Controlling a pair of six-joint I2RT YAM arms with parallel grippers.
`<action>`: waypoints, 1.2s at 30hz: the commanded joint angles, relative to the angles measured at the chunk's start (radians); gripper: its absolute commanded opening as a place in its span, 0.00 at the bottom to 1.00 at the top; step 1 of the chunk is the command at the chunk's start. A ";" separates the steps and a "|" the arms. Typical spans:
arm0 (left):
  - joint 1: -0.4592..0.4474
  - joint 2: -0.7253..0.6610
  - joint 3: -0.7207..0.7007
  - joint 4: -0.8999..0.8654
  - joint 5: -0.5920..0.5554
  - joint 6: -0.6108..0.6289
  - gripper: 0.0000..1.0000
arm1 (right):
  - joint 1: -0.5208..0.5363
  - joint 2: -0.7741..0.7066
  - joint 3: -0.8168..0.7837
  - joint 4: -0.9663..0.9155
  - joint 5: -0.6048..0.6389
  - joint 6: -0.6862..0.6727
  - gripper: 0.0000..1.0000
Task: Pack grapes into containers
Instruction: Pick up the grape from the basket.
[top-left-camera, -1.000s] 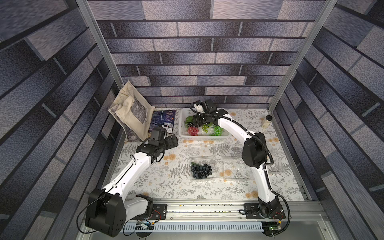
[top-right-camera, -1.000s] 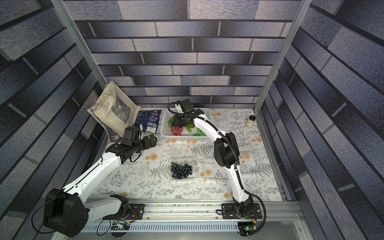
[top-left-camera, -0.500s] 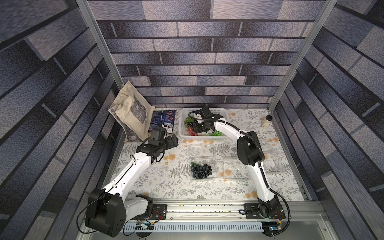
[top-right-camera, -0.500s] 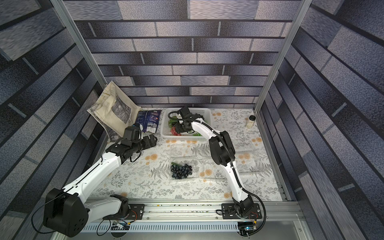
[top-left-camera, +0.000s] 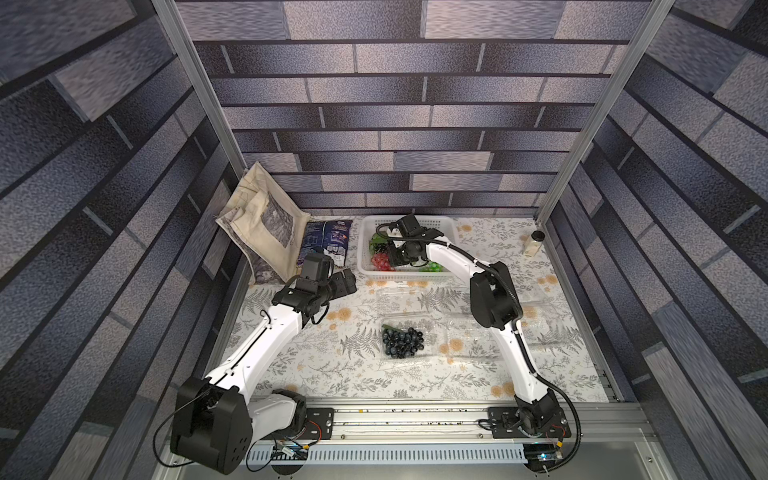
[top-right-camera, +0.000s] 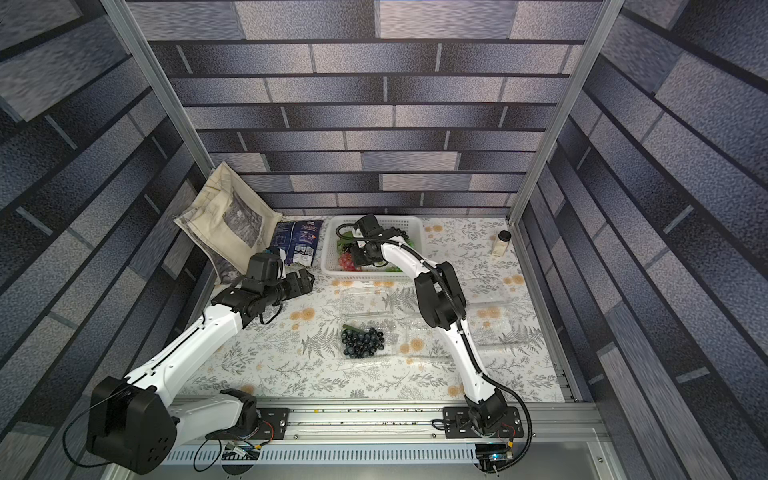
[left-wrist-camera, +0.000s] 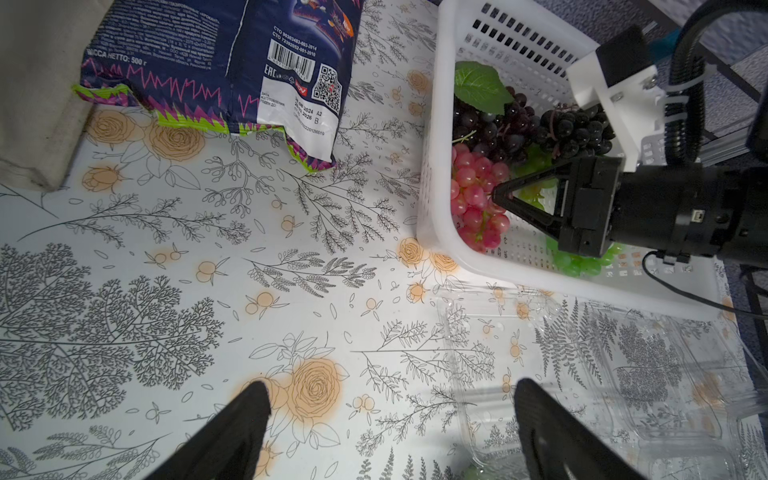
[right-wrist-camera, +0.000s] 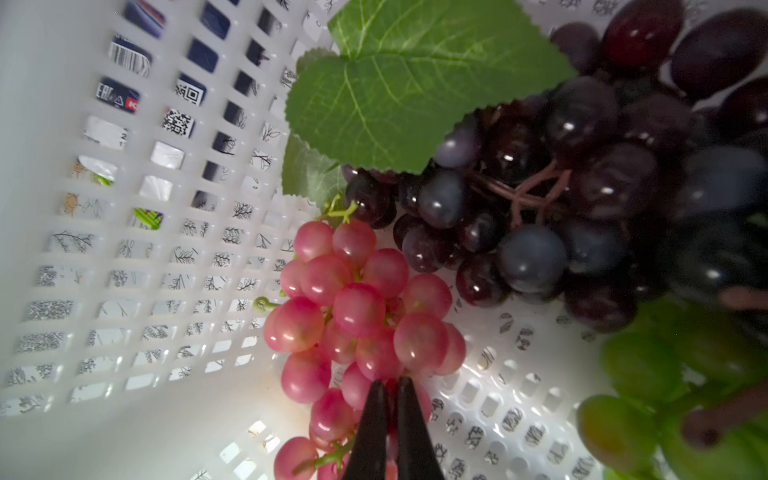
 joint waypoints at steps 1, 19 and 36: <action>0.008 -0.023 0.013 -0.007 0.008 -0.002 0.94 | -0.009 -0.042 0.002 -0.025 0.021 -0.008 0.00; 0.008 -0.026 0.048 -0.007 0.019 0.010 0.94 | -0.008 -0.335 -0.048 -0.024 0.018 -0.049 0.00; -0.059 -0.082 0.012 -0.015 0.017 -0.001 0.94 | 0.024 -0.779 -0.470 0.063 0.026 0.016 0.00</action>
